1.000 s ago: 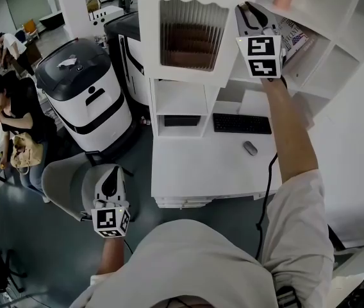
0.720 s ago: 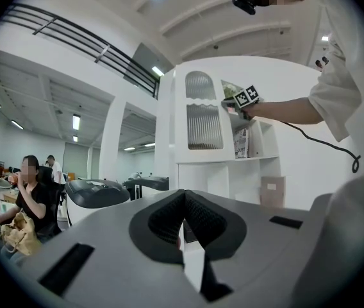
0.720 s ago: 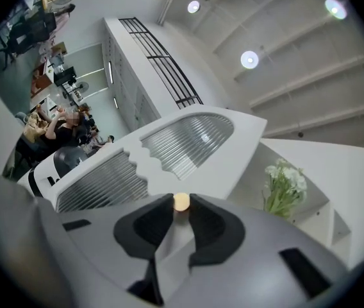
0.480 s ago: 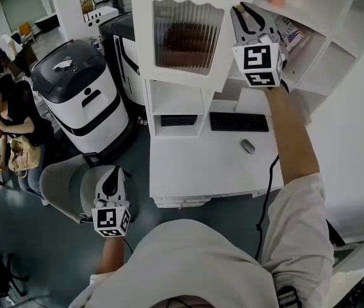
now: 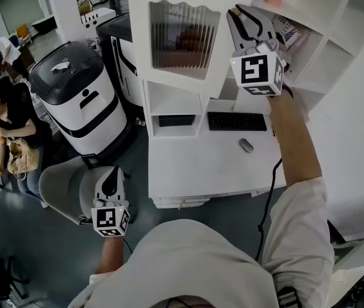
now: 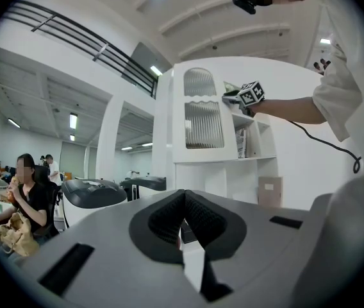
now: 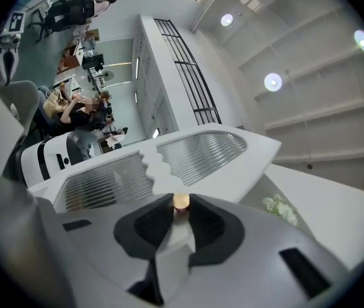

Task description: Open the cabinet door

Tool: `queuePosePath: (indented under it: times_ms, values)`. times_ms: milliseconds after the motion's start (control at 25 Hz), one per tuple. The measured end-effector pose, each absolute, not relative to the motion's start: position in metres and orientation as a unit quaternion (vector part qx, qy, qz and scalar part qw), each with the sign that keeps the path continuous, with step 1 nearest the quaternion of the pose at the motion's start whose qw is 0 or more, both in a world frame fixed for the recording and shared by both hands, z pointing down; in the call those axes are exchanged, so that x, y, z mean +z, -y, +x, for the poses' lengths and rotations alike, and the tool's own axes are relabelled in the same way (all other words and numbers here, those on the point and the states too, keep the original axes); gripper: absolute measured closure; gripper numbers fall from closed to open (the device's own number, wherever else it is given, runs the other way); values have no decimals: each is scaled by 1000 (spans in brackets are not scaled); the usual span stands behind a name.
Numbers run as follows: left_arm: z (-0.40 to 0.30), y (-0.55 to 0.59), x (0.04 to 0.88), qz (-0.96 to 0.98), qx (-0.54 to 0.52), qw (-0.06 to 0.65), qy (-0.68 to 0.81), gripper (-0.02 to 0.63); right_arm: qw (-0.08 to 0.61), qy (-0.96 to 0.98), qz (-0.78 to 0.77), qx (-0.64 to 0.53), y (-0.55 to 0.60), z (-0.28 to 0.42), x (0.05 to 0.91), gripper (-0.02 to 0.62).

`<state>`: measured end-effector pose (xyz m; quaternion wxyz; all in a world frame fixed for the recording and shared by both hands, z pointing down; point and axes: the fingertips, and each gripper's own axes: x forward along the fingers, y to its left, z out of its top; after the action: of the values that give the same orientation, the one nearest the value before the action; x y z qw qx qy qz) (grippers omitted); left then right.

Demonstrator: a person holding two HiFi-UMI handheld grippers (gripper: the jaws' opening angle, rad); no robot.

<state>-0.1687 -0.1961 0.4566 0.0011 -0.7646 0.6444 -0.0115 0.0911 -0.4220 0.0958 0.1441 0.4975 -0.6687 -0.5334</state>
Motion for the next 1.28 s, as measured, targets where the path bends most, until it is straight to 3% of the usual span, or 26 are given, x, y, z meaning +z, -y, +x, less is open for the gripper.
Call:
queuePosePath:
  times_ms: [1280]
  values:
    - [-175, 200, 453, -765, -4, 4, -644, 607, 228, 589, 419, -653, 352, 52, 100, 520]
